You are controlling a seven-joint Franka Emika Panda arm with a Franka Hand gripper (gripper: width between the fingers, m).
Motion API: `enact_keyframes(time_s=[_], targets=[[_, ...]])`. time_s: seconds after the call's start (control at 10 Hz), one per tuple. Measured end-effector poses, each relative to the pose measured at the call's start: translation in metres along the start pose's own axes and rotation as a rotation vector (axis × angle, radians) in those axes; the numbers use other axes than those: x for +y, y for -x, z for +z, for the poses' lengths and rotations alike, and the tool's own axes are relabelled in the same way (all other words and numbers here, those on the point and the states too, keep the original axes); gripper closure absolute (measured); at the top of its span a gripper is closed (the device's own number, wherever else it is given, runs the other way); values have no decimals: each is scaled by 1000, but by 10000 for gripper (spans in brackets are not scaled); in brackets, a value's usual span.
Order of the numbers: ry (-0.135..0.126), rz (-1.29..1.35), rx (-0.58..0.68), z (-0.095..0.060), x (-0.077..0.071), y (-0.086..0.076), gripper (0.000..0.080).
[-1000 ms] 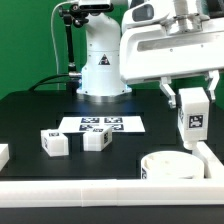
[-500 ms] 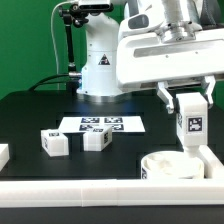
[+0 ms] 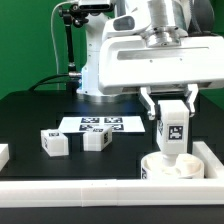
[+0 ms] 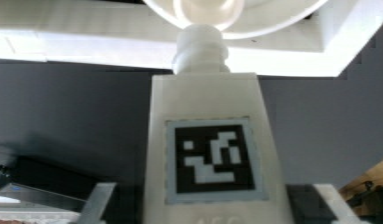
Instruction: Assemble stool
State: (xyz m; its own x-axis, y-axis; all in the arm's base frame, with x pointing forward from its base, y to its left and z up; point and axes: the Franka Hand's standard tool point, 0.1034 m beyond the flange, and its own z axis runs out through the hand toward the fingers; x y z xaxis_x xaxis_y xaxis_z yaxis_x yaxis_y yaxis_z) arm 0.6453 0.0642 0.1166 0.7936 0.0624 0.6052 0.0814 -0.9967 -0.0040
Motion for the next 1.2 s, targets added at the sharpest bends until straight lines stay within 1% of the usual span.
enact_keyframes(time_s=[0.3,0.6,1.0,1.2], targets=[[0,-1,-2,1,0,1,459],[3,-6,-14,10,2,14,459],[-2,-10,-23,15,-3,19,459],[-2,-10,-29,17,-3,23,459]])
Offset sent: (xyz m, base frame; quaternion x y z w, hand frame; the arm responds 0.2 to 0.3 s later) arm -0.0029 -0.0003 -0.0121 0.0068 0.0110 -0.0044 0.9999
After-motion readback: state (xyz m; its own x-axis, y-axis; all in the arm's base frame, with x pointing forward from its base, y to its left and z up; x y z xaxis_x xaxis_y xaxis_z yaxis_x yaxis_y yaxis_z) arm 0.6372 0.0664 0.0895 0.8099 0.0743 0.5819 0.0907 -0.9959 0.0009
